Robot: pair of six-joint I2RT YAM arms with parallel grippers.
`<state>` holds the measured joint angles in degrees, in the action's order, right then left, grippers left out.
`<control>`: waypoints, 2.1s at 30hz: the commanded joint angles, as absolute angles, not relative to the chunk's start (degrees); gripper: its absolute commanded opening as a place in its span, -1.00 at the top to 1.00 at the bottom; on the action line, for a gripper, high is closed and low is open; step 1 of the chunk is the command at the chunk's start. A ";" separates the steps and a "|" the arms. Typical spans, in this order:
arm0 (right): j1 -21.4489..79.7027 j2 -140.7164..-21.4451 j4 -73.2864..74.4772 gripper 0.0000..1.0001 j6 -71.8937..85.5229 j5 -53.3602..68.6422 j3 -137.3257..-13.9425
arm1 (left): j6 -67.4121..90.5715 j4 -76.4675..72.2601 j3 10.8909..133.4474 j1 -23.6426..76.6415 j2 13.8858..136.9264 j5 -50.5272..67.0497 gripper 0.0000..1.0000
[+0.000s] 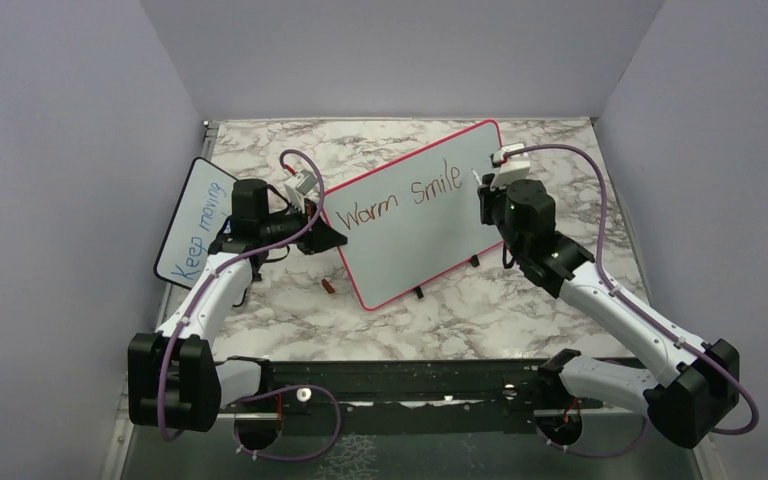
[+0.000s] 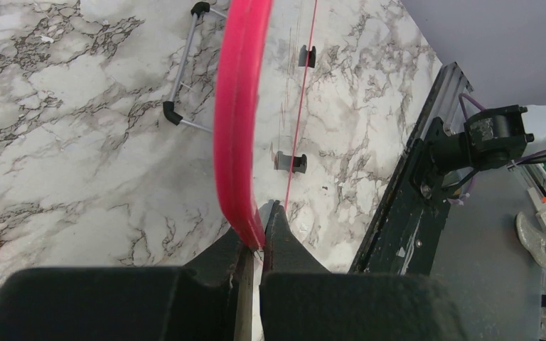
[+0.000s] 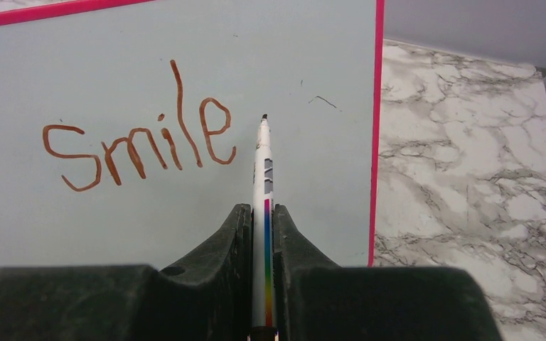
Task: Write a sentence on the whiteboard
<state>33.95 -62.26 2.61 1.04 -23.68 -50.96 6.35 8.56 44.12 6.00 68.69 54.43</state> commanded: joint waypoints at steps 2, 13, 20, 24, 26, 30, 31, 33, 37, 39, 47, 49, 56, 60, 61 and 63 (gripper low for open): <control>32.77 -63.99 -1.74 0.99 0.97 -21.39 -51.28 | 1.05 11.42 43.07 5.61 69.13 48.43 1.00; 31.57 -66.08 -3.60 0.99 1.10 -19.86 -51.69 | 1.05 11.34 43.15 5.65 69.29 48.60 1.00; 31.00 -66.53 -4.62 0.99 1.45 -19.52 -51.37 | 1.05 11.34 43.15 5.57 69.55 48.74 1.00; 30.68 -67.16 -4.83 0.99 1.49 -18.78 -51.50 | 0.97 11.34 43.22 5.57 69.53 48.89 1.00; 30.65 -67.52 -4.83 0.99 1.57 -18.41 -51.59 | 0.97 11.34 43.16 5.62 69.46 48.91 1.00; 30.52 -67.88 -5.05 0.99 1.67 -17.68 -51.71 | 0.97 11.34 43.21 5.59 69.56 49.07 1.00; 30.50 -67.93 -4.97 0.99 1.60 -17.40 -51.83 | 0.97 11.34 43.21 5.58 69.53 49.05 1.00; 30.47 -68.03 -5.03 0.99 1.59 -16.67 -51.98 | 0.91 11.34 43.19 5.67 69.58 49.04 1.00; 30.48 -67.73 -5.39 0.99 1.58 -15.08 -52.11 | 0.88 11.33 43.15 5.62 69.51 49.04 1.00; 30.44 -67.72 -5.26 0.99 1.60 -14.46 -52.22 | 0.96 11.33 43.23 5.63 69.57 49.04 1.00; 30.48 -67.42 -3.56 0.99 1.85 -12.35 -52.46 | 0.97 11.32 43.18 5.67 69.48 48.87 1.00; 30.43 -67.10 -2.99 0.99 2.11 -12.08 -52.34 | 0.97 11.34 43.23 5.63 69.57 48.78 1.00; 30.48 -66.18 -0.17 0.99 2.85 -12.18 -51.75 | 1.05 11.34 43.24 5.62 69.48 48.60 1.00; 30.42 -65.45 1.69 0.99 3.07 -12.50 -51.18 | 1.14 11.34 43.24 5.62 69.49 48.57 1.00; 30.42 -65.32 2.06 0.99 3.10 -12.55 -51.01 | 1.14 11.34 43.24 5.62 69.50 48.58 1.00; 30.47 -65.17 2.56 0.99 3.25 -12.74 -50.74 | 1.14 11.34 43.24 5.61 69.47 48.52 1.00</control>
<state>30.63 -66.11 -0.97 2.17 -14.41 -51.05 6.37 8.64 44.12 6.00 68.71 54.48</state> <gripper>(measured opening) 0.165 0.030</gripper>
